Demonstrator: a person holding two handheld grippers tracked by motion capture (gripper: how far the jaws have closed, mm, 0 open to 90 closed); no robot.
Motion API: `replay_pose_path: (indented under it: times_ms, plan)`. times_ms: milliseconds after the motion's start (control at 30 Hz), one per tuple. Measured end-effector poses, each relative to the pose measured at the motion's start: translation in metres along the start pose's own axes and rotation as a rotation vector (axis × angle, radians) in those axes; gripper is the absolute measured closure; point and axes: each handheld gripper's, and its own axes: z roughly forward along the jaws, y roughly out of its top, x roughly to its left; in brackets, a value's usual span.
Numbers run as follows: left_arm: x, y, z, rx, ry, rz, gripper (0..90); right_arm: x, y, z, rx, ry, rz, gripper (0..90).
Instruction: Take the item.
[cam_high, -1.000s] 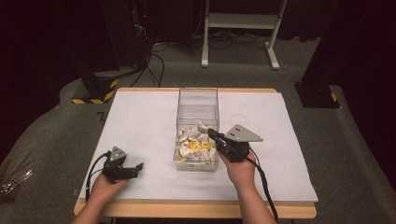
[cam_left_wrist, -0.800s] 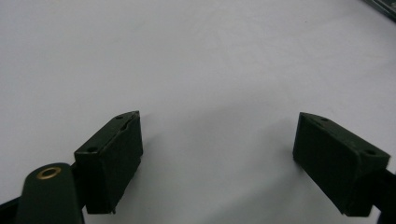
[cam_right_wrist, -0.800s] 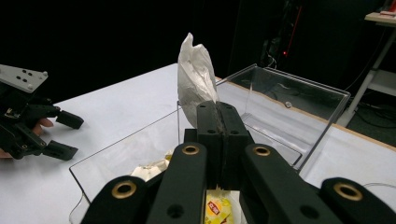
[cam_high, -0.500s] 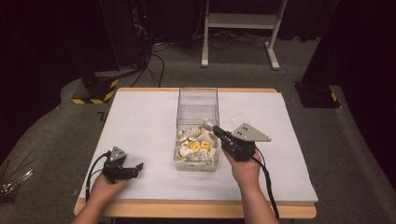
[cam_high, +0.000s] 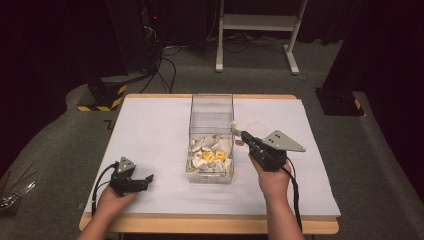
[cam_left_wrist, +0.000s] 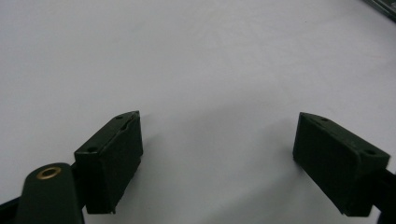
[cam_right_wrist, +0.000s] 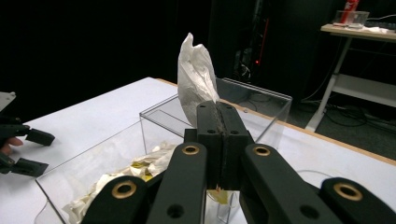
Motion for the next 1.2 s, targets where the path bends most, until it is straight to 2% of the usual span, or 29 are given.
replay_pose_path:
  times_ms: [600,767,1200]
  plan:
    - [0.0,0.0,0.0,0.0,0.0,0.0,16.2,-0.022,-0.005,-0.009,-0.001,-0.09,0.03,89.8]
    - [0.0,0.0,0.0,0.002,0.0,0.003,16.2,-0.03,-0.006,-0.002,0.024,-0.099,0.027,89.8]
    - [0.001,0.0,0.0,0.003,-0.003,0.003,16.2,-0.055,0.001,0.02,0.073,-0.179,0.026,89.8]
